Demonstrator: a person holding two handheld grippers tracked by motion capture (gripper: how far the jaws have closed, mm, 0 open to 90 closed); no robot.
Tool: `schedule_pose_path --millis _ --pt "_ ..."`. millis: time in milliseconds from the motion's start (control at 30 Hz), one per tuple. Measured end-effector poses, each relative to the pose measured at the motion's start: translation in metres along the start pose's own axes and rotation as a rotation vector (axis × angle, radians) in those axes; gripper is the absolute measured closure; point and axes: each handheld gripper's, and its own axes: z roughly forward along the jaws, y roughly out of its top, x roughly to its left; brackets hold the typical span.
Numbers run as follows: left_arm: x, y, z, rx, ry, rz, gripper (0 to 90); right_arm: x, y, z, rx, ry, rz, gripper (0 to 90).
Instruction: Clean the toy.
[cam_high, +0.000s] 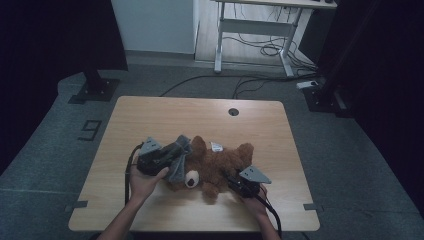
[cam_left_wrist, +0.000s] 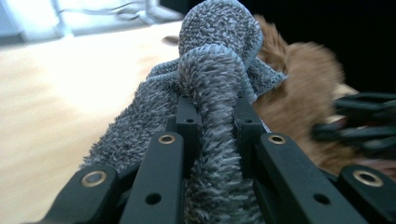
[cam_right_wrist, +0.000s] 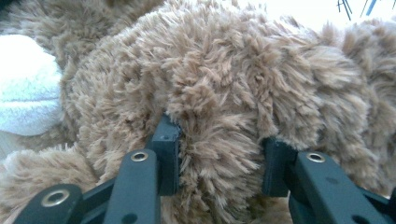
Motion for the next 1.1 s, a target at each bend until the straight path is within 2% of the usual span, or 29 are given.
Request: schedule_pose_path --millis 67,100,167,233,367,500,533,600,667,767,900,1067,1100 --pt "-0.016 0.015 0.01 0.0 -0.077 0.026 76.8 0.0 0.0 0.0 0.0 -0.001 0.002 58.2" --pt "-0.024 0.022 0.016 0.002 -0.094 0.042 76.6 0.0 0.0 0.0 -0.001 -0.001 0.002 58.2" --pt "-0.039 0.034 0.028 0.009 -0.102 0.082 76.6 0.0 0.0 0.0 0.001 0.002 0.005 58.1" --pt "-0.053 0.047 0.047 0.03 -0.115 0.108 76.6 0.0 0.0 0.0 -0.001 0.002 0.005 58.1" --pt "-0.073 0.063 0.082 0.082 -0.119 0.131 76.7 0.0 0.0 0.0 -0.004 0.002 0.003 58.1" --pt "-0.083 0.064 0.107 0.129 -0.114 0.136 76.7 -0.001 -0.001 -0.001 -0.005 0.005 0.007 57.9" --pt "-0.083 0.064 0.107 0.129 -0.114 0.136 76.7 -0.001 -0.001 -0.001 -0.005 0.005 0.007 57.9" --pt "-0.082 0.054 0.121 0.18 -0.091 0.15 76.7 0.0 -0.001 -0.001 -0.003 0.006 0.007 57.9" --pt "-0.08 0.047 0.127 0.211 -0.077 0.162 76.6 -0.001 0.0 -0.001 -0.001 0.006 0.005 57.9" --pt "-0.075 0.041 0.127 0.207 -0.074 0.153 76.7 0.0 0.0 0.0 0.003 0.004 0.004 57.9" --pt "-0.066 0.039 0.116 0.202 -0.057 0.139 76.8 0.001 0.0 0.0 0.002 0.0 -0.002 57.9" --pt "-0.046 0.028 0.091 0.16 -0.049 0.079 76.8 0.001 0.0 0.0 0.002 -0.003 -0.002 57.9" --pt "-0.041 0.025 0.083 0.149 -0.036 0.074 76.8 0.001 0.0 0.0 0.003 -0.004 -0.003 57.9"
